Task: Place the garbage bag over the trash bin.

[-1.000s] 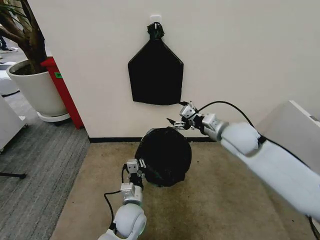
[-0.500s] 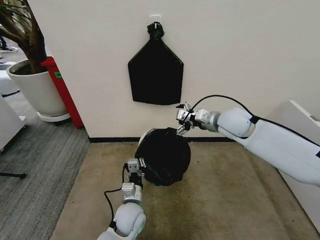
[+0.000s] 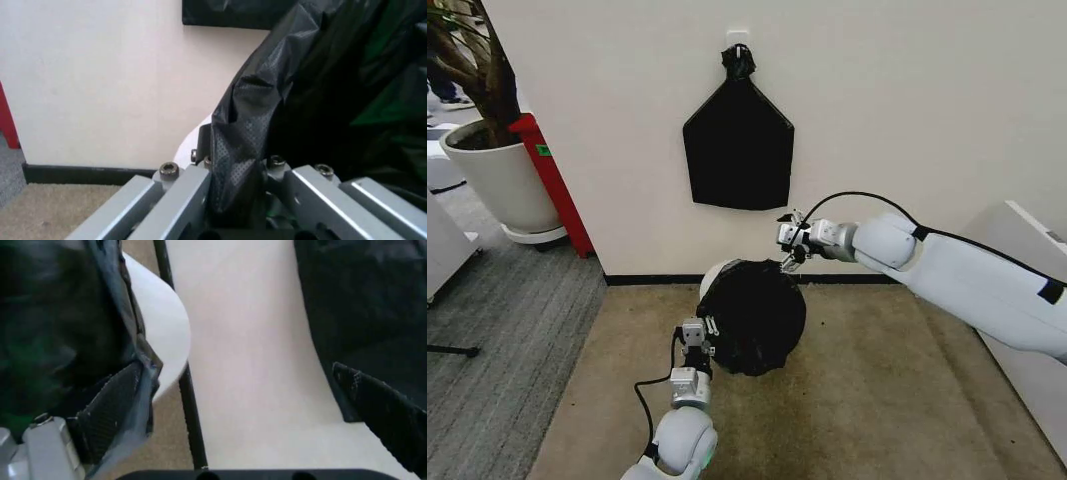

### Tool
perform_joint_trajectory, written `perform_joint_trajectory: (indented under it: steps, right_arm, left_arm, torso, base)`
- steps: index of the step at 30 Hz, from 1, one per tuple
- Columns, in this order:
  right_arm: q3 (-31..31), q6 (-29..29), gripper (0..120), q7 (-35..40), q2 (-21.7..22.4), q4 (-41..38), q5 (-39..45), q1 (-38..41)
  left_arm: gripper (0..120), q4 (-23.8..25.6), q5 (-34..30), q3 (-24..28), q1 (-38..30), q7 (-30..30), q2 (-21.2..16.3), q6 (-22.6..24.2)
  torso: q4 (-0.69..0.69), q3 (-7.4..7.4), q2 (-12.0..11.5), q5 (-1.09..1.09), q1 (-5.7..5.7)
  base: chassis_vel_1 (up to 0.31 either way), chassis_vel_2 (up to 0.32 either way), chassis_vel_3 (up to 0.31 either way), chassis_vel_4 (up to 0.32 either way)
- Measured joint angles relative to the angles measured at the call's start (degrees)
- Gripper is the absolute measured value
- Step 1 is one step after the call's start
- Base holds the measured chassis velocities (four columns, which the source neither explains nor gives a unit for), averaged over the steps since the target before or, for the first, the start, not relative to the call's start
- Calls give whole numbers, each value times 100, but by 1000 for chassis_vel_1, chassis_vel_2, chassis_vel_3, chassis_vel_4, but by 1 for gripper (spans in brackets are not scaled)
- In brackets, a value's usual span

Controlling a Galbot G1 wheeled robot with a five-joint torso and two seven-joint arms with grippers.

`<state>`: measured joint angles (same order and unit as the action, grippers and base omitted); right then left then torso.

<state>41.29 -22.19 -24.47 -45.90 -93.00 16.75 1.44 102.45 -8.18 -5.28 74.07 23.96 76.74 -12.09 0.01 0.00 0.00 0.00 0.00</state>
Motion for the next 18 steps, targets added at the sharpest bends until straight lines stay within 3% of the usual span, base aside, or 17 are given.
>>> perform_joint_trajectory:
  steps: [18]
  right_arm:
    - [79, 44, 100, 40, -483, 523, -50, 116]
  left_arm:
    - [1, 25, 116, 74, 110, -53, 7, -139]
  torso:
    - [-1, 0, 0, -1, 0]
  base:
    - [0, 0, 0, 0]
